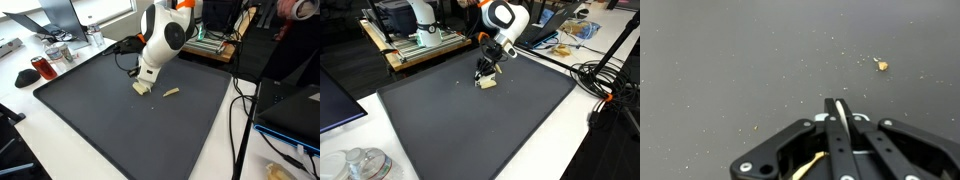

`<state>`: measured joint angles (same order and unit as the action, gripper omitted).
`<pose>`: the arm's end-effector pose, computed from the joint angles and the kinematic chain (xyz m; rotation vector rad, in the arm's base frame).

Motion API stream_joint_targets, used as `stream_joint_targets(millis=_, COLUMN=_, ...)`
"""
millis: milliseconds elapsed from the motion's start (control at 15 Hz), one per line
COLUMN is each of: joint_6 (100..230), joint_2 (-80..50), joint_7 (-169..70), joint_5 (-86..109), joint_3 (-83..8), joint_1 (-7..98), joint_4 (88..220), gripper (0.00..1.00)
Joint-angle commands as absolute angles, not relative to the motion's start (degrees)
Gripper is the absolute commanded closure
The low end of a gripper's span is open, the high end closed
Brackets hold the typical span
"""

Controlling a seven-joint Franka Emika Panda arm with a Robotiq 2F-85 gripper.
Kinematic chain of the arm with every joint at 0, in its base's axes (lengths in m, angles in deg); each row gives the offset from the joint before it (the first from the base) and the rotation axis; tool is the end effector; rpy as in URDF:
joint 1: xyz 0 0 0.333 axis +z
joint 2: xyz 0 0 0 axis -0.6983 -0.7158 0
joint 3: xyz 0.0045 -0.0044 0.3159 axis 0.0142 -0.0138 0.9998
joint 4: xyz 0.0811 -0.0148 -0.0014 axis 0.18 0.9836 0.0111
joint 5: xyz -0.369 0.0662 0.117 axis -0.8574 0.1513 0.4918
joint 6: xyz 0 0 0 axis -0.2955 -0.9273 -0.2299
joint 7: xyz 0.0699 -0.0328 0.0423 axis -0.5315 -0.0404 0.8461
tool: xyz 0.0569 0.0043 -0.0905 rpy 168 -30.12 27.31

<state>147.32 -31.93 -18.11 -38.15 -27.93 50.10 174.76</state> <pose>0.5626 0.0737 0.1538 1.9663 1.5363 -0.6902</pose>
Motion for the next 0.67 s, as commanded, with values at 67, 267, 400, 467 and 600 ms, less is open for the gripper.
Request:
stream_joint_targets(millis=67, joint_6=149.4, joint_2=-35.7, joint_7=-20.0, joint_5=-40.4, joint_3=-29.7, joint_1=48.7, joint_4=174.8, gripper=0.99)
stream_joint_targets(millis=267, joint_6=149.9, joint_2=-35.7, joint_7=-19.9, joint_5=-40.1, joint_3=-30.3, joint_1=47.9, joint_4=175.3, gripper=0.99)
stream_joint_targets(millis=400, joint_6=150.2, joint_2=-35.7, joint_7=-20.0, joint_5=-40.2, joint_3=-30.7, joint_1=47.4, joint_4=175.7, gripper=0.99)
stream_joint_targets(millis=467, joint_6=150.2, joint_2=-35.7, joint_7=-20.1, joint_5=-40.5, joint_3=-31.0, joint_1=47.2, joint_4=175.9, gripper=0.99)
stream_joint_targets(millis=600, joint_6=150.3, joint_2=-35.7, joint_7=-20.2, joint_5=-40.8, joint_3=-31.6, joint_1=46.7, joint_4=176.1, gripper=0.99)
